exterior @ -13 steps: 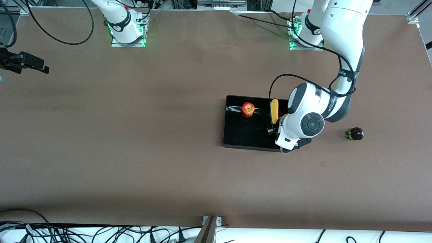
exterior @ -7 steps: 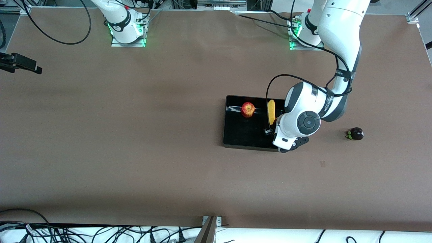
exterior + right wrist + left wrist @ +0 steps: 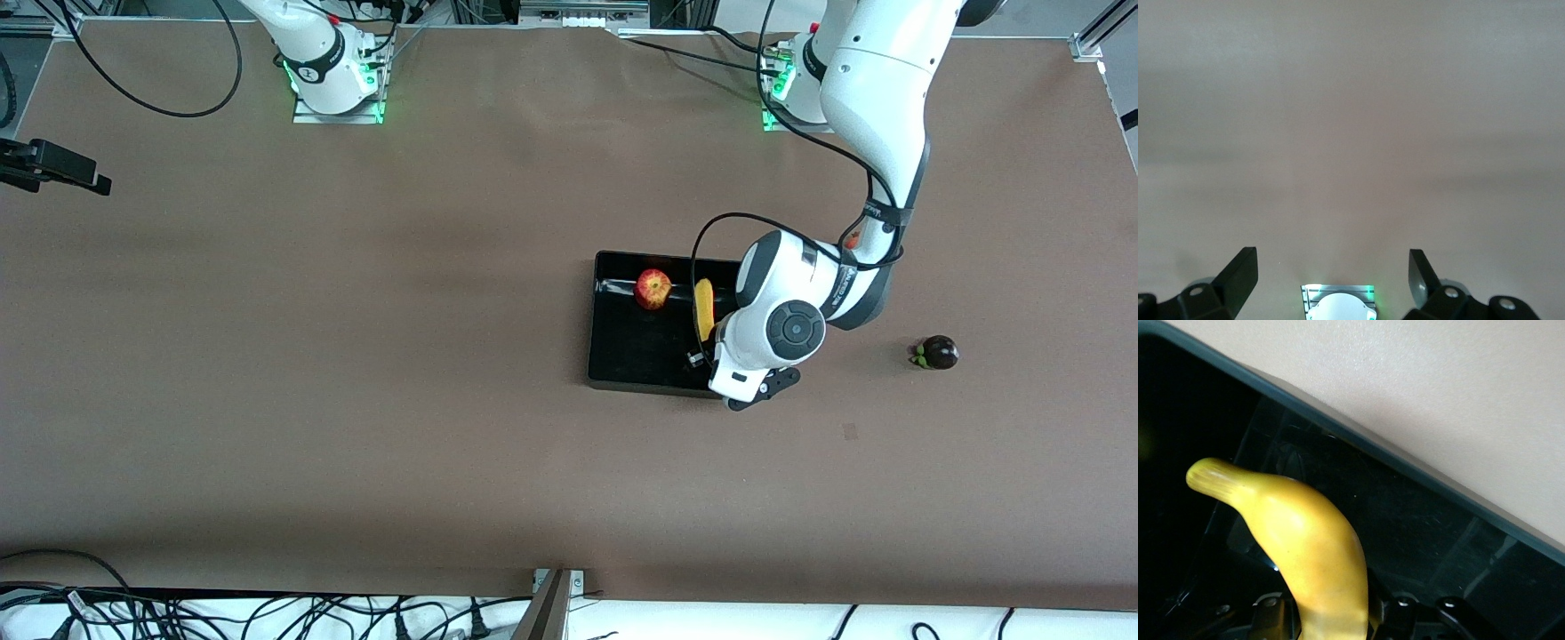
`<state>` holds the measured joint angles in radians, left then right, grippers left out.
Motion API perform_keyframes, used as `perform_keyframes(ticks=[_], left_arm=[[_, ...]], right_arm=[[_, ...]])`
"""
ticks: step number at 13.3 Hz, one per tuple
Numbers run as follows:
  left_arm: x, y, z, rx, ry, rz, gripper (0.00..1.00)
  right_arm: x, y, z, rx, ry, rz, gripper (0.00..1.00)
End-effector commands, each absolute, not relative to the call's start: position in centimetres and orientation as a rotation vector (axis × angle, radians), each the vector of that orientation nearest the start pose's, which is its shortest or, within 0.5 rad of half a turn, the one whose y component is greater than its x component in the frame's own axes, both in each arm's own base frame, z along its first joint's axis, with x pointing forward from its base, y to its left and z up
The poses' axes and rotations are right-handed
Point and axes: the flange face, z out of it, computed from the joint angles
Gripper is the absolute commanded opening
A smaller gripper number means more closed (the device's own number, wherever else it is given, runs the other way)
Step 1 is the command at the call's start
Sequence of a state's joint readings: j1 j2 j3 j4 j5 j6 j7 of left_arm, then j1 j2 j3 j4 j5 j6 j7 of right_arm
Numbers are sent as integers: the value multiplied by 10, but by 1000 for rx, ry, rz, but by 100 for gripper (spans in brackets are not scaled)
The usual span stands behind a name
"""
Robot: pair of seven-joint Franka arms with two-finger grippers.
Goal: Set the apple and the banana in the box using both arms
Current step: 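Lower the banana into the box beside the apple and open the left gripper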
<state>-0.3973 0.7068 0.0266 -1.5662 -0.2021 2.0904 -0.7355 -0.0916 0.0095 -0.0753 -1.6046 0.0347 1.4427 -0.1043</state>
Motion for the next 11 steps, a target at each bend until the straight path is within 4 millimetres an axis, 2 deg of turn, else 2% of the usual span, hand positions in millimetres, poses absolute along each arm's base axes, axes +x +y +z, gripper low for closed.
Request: perform_keyframes(ticks=[1,5,11], left_arm=[[633,-261,203,-3079,-786,350,0],[635,-260,188,-3083,-799,317,0],[636,-254,181,-3076,-800,311,0]], right_arm=[[537,-87,599,-3056,90,235,100],[537,-87,599,-3056,90,235,100],[536,-85,598,-3054,85,244,100]])
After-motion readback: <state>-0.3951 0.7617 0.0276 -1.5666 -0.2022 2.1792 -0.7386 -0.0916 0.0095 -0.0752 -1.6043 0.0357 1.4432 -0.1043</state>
